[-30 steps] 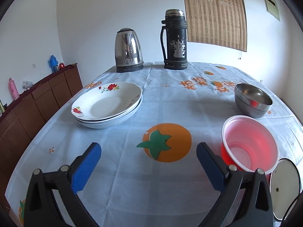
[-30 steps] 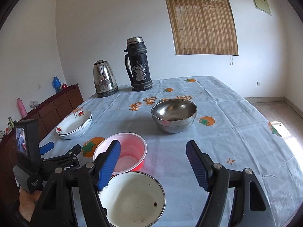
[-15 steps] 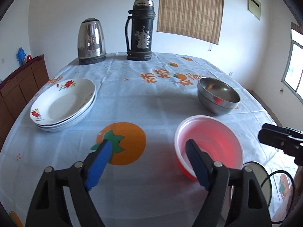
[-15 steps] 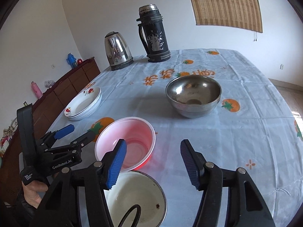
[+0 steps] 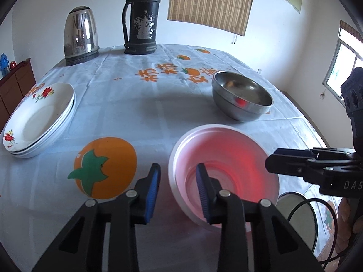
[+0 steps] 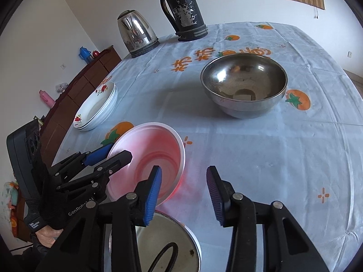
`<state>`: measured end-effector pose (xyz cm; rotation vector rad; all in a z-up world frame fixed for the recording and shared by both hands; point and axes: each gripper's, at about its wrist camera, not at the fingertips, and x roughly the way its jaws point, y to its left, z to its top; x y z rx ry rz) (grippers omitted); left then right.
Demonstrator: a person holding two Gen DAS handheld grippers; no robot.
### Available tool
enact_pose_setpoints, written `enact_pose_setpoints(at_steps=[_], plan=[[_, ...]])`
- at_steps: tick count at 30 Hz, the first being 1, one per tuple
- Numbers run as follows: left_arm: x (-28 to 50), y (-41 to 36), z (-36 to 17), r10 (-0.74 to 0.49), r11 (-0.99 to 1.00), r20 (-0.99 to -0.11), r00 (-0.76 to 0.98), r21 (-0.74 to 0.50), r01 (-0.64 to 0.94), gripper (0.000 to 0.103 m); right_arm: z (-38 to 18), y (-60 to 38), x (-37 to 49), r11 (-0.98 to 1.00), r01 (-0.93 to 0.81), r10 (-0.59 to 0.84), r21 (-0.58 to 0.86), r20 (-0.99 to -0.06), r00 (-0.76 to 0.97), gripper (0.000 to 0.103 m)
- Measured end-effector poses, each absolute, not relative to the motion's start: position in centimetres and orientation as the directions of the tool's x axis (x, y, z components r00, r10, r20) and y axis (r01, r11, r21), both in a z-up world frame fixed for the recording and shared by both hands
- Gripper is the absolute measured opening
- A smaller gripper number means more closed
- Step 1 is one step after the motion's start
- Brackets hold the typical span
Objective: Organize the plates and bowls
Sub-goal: 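Close both tools on the rim of the pink plastic bowl, then lift the pink bowl and carry it over the steel bowl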
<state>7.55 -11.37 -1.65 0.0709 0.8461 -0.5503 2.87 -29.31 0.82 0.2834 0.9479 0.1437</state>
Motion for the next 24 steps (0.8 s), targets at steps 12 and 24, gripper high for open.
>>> enact_pose_setpoints(at_steps=[12,24], plan=[[8.2,-11.8,-1.6,-0.440,0.861,-0.721,0.535,-0.172,0.478,0.011,0.1,-28.2,3.5,0.953,-0.020,0.266,0.303,-0.802,0.534,0.017],[8.1,-14.5,3.1,-0.469,0.838,-0.651,0.597,-0.114,0.533,0.010,3.1,-30.6,2.2,0.932,0.012,0.282,0.362,-0.745,0.605,0.014]])
